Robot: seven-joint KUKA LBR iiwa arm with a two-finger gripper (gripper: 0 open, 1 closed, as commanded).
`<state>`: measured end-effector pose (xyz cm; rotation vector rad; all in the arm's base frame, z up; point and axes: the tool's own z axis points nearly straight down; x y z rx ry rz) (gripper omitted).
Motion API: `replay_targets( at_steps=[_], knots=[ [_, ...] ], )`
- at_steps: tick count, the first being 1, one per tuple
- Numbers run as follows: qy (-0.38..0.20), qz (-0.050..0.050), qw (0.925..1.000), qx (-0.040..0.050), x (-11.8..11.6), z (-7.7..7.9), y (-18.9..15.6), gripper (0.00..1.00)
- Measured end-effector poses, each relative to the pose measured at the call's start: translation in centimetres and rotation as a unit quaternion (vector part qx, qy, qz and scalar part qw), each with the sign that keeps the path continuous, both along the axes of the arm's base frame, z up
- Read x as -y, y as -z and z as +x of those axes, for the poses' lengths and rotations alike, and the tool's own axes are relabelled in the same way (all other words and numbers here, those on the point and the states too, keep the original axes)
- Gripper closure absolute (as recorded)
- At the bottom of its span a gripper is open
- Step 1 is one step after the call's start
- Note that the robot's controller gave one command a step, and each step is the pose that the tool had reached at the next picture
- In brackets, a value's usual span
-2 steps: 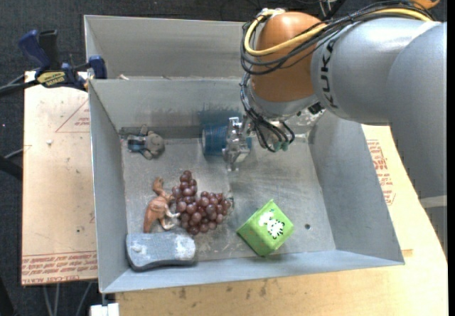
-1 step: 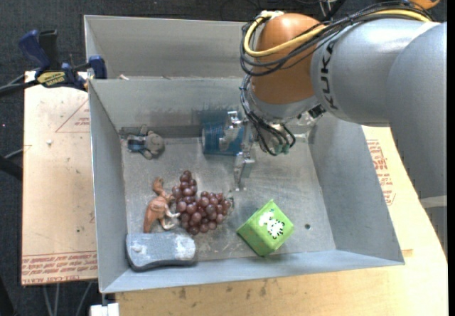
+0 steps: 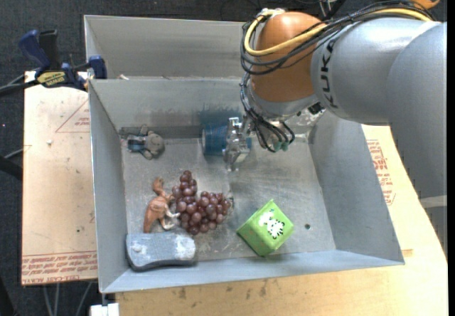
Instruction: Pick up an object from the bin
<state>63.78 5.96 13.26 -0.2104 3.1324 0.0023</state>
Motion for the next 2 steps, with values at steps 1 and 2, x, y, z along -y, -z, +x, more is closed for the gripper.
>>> replay_targets(
  at_steps=[1,2],
  knots=[
    [0.0,-0.001,0.9999,-0.0129,0.01,-0.47,0.19,0.0],
    [0.0,0.0,1.0,0.0002,-0.01,0.01,-0.02,1.0]
  ],
)
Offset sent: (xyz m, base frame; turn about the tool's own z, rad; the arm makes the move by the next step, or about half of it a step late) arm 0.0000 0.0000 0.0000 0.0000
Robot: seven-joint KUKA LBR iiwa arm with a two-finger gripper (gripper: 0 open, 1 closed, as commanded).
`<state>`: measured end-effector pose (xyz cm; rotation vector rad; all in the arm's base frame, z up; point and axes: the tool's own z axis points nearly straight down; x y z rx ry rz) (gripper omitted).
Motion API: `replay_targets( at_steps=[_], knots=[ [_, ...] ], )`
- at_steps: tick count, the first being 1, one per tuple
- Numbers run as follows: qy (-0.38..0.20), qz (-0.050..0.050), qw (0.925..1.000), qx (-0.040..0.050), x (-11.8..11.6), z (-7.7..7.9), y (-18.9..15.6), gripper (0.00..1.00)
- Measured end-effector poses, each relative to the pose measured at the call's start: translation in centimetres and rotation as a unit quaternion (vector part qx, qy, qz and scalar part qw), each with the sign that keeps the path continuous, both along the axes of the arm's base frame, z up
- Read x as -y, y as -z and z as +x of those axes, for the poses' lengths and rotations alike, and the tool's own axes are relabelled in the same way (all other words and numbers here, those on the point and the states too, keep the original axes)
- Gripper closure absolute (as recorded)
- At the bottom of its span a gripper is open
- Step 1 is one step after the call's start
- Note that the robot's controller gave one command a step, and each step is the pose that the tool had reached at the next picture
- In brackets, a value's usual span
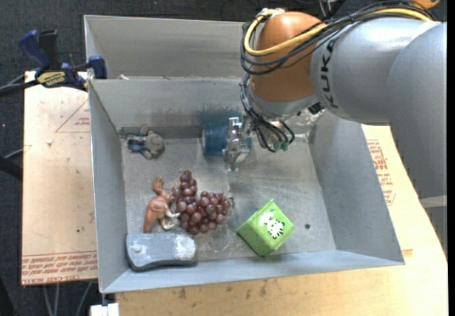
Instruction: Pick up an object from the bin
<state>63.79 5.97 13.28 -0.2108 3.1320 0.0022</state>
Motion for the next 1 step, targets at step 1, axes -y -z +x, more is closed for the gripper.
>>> replay_targets(
  at_steps=[1],
  knots=[
    [0.0,-0.001,0.9999,-0.0127,0.0,-0.46,0.2,0.0]
  ],
)
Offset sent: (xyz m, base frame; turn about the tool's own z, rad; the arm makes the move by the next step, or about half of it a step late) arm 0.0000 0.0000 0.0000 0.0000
